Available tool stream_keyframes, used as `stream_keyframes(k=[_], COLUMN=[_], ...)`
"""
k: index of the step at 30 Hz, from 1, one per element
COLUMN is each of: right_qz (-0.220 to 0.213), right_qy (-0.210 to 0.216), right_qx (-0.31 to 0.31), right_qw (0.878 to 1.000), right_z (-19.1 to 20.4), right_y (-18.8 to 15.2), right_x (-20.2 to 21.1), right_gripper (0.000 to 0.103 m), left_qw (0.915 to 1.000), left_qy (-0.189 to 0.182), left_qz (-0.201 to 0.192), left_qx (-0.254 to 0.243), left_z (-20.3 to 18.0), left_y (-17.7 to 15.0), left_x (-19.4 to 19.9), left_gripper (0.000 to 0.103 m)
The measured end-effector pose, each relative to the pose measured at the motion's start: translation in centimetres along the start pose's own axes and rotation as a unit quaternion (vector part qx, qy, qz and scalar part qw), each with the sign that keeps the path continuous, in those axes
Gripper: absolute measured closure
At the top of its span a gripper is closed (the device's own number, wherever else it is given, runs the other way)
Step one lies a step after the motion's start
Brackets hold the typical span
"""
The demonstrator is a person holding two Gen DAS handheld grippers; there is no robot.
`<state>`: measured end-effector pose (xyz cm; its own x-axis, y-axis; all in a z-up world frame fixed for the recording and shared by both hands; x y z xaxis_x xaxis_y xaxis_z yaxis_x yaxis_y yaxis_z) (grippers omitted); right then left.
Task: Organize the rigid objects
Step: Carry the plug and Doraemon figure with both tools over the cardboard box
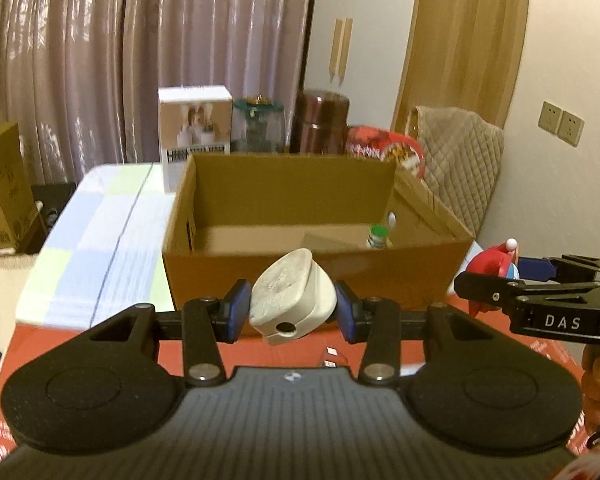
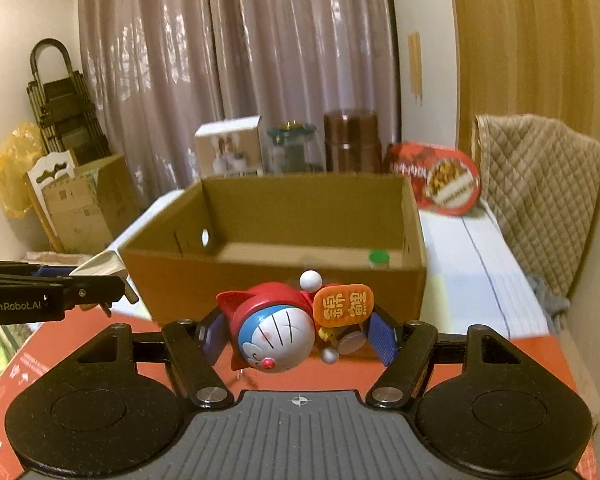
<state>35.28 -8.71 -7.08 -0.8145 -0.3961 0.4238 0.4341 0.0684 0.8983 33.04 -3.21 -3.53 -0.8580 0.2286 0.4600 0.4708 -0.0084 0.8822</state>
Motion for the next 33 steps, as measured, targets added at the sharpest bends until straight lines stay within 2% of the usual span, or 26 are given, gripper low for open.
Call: stream_keyframes(k=[15, 22, 33], right_qz=[-0.029, -0.016, -0.002], right_qy=[-0.005, -0.025, -0.042], right_qx=[0.01, 0.0, -0.015], right_qw=[0.999, 1.0, 0.999], right_z=[-0.4, -2.4, -5.0], right_y=[4.7, 4.7, 4.2], right_x=[-5.5, -9.0, -11.3], right_gripper=[0.036, 0.036, 0.036], left_qw=[0.9998, 0.9996, 0.9991], left_qy=[0.014, 0.027, 0.039], left_qz=[-0.017, -0.011, 0.007], left_qx=[0.001, 0.001, 0.014], left_z=[1.4, 2.8, 4.9], left_y=[4.8, 5.4, 4.3], left_x=[-5.7, -8.7, -11.4], left_gripper=[0.063, 0.063, 0.063])
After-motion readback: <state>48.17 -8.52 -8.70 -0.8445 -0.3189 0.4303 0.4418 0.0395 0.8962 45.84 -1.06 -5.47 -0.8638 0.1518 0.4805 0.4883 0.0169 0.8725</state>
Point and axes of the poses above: each gripper's, at about its wrist camera, not at the fingertips, and x roughly against the way its jaws point, z to its left, y to its top, the point moved 10 cm from there along -x, roughly the way its jaws point, and after that the axes turned 6 degrees about -z, right-handed, at the moved point
